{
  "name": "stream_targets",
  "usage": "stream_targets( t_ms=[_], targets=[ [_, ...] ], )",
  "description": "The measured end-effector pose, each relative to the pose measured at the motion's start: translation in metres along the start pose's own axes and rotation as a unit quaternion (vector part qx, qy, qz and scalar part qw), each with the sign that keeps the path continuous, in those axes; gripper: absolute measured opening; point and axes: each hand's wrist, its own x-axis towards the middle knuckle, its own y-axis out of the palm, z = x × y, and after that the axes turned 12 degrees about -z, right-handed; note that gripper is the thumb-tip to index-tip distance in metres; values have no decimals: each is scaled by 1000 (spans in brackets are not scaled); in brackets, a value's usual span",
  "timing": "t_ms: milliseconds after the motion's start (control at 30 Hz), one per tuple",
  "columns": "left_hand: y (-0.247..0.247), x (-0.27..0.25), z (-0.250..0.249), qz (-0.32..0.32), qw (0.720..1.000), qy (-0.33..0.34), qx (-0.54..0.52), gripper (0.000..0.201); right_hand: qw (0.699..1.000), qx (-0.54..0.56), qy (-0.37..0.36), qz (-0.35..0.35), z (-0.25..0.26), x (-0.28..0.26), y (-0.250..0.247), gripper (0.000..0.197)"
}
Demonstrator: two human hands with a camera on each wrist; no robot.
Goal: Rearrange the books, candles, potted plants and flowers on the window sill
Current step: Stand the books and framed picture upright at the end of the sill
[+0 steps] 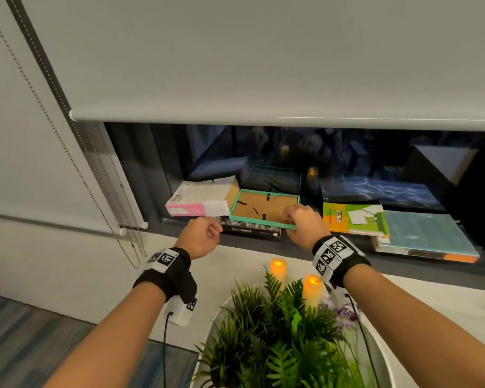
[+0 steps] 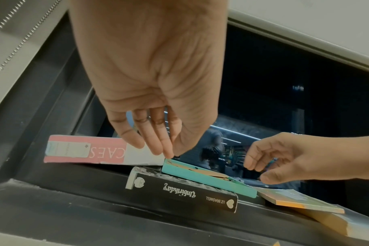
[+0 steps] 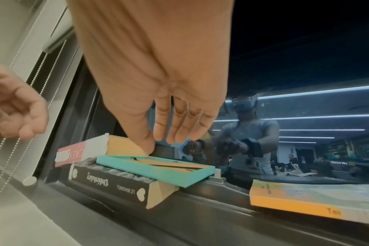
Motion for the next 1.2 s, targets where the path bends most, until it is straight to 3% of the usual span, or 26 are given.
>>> stream_targets(
  t_ms=[300,433,600,767,1033,1200],
  targets=[
    [20,16,3,3,998,32,52,24,997,-72,-8,3,9,17,32,44],
    [26,29,13,36,999,38,11,29,995,-100,2,12,12,23,41,45],
    [34,29,14,16,999,49,2,20,996,-92,10,-11,12,25,48,43],
    [37,38,18,-10,997,73,-18,22,994,-40,45,-88,13,25,35,36],
    [35,49,-12,-70,990,123,-22,25,968,38,83,-234,-2,2,-23,18],
    [54,42,-42,-29,984,176,-26,27,931,182,166,-268,-42,-32,-33,21]
  ],
)
